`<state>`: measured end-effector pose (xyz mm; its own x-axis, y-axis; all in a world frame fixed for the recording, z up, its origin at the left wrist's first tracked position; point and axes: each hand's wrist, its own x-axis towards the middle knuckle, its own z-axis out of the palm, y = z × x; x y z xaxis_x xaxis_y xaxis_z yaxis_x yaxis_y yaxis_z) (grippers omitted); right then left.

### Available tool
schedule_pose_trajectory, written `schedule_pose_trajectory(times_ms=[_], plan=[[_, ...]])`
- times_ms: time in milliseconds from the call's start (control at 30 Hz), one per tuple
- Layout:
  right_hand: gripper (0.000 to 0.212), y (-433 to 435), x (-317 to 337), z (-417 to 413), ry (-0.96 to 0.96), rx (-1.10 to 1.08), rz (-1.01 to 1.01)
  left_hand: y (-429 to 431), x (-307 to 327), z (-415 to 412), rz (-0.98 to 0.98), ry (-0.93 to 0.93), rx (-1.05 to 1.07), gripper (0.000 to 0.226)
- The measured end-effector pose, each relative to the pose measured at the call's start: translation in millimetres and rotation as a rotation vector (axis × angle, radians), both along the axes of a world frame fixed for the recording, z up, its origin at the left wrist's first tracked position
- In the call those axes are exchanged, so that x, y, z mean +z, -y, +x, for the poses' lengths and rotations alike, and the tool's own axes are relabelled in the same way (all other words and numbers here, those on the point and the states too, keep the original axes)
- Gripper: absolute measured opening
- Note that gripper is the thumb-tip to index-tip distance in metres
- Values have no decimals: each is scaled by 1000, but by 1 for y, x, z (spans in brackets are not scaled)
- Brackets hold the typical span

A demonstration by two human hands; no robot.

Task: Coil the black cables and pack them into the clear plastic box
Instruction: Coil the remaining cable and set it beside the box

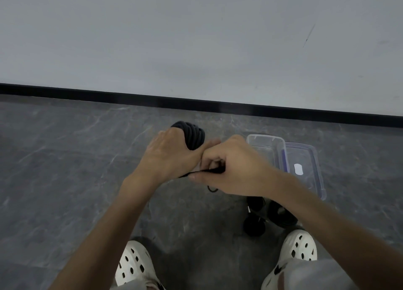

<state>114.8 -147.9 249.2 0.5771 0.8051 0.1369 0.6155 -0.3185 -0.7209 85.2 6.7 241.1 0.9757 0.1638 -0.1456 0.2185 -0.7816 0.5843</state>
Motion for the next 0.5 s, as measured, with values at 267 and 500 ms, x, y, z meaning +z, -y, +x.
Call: schedule_pose_trajectory(times_ms=[267,500], plan=[[37,8,0,16,-92,-136,185,7,2,0,-297,-166,-181,107],[30,11,7,18,-219,-142,260,6,7,-2,-467,-188,-265,115]])
